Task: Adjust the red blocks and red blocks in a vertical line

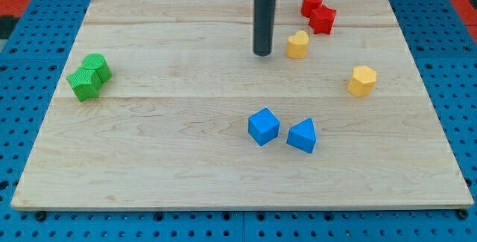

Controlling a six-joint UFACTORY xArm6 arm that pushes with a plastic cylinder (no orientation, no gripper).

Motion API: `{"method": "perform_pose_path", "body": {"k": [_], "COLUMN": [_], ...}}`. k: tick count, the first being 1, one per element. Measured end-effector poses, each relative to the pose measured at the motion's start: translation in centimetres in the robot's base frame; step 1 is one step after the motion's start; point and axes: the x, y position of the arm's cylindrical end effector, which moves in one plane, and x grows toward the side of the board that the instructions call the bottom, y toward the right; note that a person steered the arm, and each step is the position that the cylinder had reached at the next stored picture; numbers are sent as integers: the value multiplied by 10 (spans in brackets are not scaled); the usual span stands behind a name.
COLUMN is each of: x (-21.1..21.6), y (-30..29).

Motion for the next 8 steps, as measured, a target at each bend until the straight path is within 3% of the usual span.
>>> {"method": "perform_pose_path", "body": {"k": [2, 3, 4, 5, 8], "x": [6, 15, -11, -65, -99], "y": [74, 55, 14, 28, 45]}}
